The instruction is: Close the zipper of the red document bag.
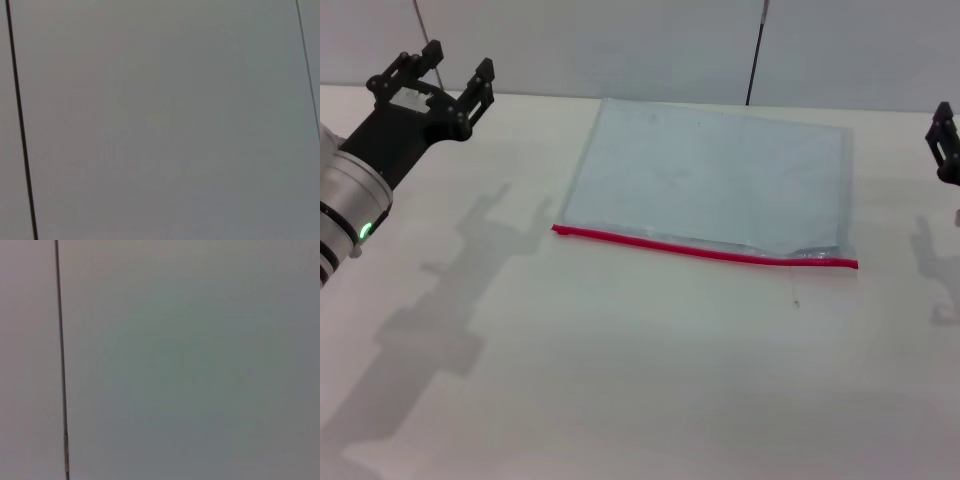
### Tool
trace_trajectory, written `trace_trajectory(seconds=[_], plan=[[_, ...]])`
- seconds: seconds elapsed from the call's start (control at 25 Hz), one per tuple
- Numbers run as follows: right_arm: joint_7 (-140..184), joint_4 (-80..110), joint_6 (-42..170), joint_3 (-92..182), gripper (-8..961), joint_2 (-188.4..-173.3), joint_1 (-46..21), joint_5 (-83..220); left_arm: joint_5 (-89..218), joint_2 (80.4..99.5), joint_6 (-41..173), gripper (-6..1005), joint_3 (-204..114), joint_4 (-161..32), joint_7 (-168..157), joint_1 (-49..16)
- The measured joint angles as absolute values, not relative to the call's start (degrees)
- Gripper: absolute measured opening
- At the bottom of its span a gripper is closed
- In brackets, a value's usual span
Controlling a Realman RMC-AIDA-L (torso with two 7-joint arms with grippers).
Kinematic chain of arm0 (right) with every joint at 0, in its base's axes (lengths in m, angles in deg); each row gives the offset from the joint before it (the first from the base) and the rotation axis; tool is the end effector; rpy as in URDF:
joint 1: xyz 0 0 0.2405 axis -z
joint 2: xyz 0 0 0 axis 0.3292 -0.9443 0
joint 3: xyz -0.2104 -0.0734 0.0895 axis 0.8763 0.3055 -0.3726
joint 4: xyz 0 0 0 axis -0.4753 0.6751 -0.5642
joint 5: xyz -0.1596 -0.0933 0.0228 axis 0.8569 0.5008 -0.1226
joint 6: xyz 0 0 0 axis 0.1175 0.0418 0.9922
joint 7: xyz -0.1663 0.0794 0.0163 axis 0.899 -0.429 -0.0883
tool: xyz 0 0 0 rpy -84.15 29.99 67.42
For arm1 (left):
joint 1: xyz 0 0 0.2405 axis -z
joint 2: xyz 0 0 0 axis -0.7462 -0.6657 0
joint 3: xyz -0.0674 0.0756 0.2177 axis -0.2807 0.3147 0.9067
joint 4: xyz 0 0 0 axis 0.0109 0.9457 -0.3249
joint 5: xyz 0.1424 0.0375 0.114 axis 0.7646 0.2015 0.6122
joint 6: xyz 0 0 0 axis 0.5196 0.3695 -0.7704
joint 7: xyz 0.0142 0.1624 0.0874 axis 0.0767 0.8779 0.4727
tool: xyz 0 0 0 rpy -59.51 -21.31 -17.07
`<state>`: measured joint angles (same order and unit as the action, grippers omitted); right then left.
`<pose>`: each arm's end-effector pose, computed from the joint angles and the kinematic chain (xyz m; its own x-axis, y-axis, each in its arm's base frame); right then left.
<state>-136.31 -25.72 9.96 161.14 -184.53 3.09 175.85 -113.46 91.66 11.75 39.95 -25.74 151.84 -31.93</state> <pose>0.2569 0.3725 0.0039 0.6998 -0.0061 -0.7143 -0.7139 -0.0395 -0.6991 -0.2384 0.3850 0.0339 0.7575 -0.1101 0.6435 0.5815 -0.3343 -0.7417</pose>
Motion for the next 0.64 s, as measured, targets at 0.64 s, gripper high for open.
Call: trace_trajectory(seconds=[0.64], plan=[[-136.31,-25.04,8.76,162.15,697,-184.58,2.45,175.05,-113.46,91.59,11.26,643,39.07,-25.84,152.30,-31.74]])
